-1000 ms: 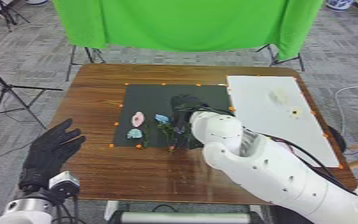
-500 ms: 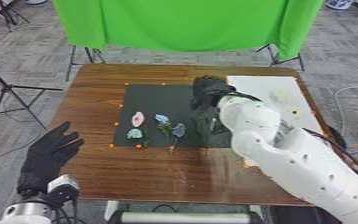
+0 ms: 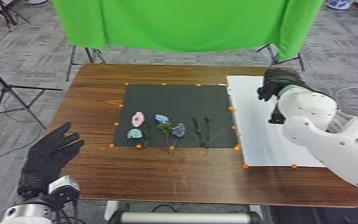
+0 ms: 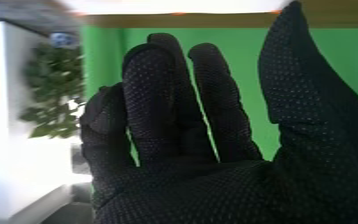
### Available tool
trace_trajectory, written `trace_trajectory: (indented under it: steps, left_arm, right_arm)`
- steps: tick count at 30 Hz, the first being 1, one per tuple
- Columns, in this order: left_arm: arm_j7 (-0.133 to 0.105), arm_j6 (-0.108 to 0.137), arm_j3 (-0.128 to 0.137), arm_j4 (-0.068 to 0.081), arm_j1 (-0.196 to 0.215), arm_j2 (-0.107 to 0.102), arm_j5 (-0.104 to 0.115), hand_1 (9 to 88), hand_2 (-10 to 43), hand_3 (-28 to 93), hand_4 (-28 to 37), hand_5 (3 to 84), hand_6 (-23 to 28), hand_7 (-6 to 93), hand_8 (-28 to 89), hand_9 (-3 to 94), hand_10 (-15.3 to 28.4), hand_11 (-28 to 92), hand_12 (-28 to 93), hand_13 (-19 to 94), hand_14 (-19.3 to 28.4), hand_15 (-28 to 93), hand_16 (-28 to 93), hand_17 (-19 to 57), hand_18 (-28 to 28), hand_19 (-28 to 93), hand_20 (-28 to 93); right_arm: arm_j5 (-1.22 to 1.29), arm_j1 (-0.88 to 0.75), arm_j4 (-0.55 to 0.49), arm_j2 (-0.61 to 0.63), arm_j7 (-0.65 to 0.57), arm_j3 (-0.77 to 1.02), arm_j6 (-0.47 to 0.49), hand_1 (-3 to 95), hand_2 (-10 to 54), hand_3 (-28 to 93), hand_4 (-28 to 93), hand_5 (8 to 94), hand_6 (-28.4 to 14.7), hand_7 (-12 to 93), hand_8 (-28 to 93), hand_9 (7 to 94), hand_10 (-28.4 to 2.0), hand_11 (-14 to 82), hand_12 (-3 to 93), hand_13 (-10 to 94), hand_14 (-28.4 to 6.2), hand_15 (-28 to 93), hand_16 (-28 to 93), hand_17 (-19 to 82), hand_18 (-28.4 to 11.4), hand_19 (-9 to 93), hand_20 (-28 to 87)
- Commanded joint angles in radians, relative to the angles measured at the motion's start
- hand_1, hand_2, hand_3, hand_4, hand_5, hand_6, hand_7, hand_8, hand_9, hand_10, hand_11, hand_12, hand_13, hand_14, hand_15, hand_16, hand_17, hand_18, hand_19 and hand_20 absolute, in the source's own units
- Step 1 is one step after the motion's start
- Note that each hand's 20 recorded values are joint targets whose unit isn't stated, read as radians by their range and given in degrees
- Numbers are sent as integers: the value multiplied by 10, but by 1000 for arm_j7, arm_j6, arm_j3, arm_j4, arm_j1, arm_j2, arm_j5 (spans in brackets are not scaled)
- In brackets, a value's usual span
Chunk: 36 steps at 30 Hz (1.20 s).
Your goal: Arrange flowers
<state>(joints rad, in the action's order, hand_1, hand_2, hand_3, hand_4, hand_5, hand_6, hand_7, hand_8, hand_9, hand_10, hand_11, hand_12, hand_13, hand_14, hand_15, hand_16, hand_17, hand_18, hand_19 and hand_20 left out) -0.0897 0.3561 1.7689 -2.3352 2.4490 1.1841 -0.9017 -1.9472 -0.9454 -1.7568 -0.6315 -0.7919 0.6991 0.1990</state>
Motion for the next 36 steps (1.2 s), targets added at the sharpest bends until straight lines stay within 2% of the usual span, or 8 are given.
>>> trace_trajectory:
  steps: [1,7,16,24,26,28,32,36]
  left_arm:
    - [10,-1,-8,-2,5,0,0,257,95,805,-206,368,105,150,-106,349,208,310,84,258,267,511,-110,-77,229,639,-86]
    - [10,-4,-9,-1,-2,1,0,257,95,805,-206,367,105,150,-105,349,208,310,85,257,267,510,-110,-77,229,639,-86]
    - [-8,6,-13,1,0,4,8,257,95,805,-206,368,105,151,-106,350,208,311,85,258,266,511,-110,-77,229,639,-86]
    - [1,-5,-15,4,-12,10,4,257,95,806,-205,368,105,150,-105,352,208,312,85,257,267,510,-110,-78,231,639,-86]
    - [1,4,-18,6,-13,9,9,257,95,806,-205,368,105,150,-105,351,208,311,85,257,267,510,-110,-78,231,639,-87]
    - [-1,-6,-14,6,-11,13,6,258,95,806,-205,367,104,150,-105,351,208,311,84,257,267,510,-110,-78,231,639,-87]
    - [-6,-3,-15,6,-11,13,8,258,94,806,-205,367,104,151,-106,351,208,311,84,258,267,511,-110,-78,231,639,-87]
    - [-6,-6,-17,8,-16,13,6,259,94,806,-206,367,105,151,-106,350,208,311,85,258,267,511,-110,-78,230,639,-87]
  right_arm:
    - [40,39,60,83,-79,-53,-41,309,-95,921,-283,502,-49,189,-146,537,-176,252,132,583,-121,850,81,231,-236,926,464]
    - [57,17,93,74,-106,-40,-22,308,-95,920,-283,497,-48,189,-145,533,-175,246,135,584,-120,854,74,231,-236,929,459]
    - [93,16,139,73,-131,-51,-19,307,-95,917,-283,496,-48,188,-145,534,-175,242,135,585,-119,856,69,233,-236,931,454]
    - [103,-24,145,61,-146,-20,12,310,-95,911,-283,503,-44,188,-145,546,-167,243,134,609,-112,866,73,235,-239,930,454]
    - [105,-36,149,60,-147,-7,19,311,-95,909,-283,505,-43,187,-146,549,-167,240,133,614,-111,872,73,237,-241,930,453]
    - [111,-34,154,62,-151,-15,3,310,-95,910,-283,505,-42,188,-145,550,-167,239,133,616,-110,876,72,237,-241,930,453]
    - [121,-40,164,62,-151,-11,-3,311,-95,908,-283,508,-42,187,-145,553,-167,238,134,618,-111,878,70,237,-242,930,453]
    - [119,-42,166,61,-147,-12,3,314,-95,905,-283,514,-13,188,-148,569,-141,221,129,623,-113,876,69,237,-240,928,451]
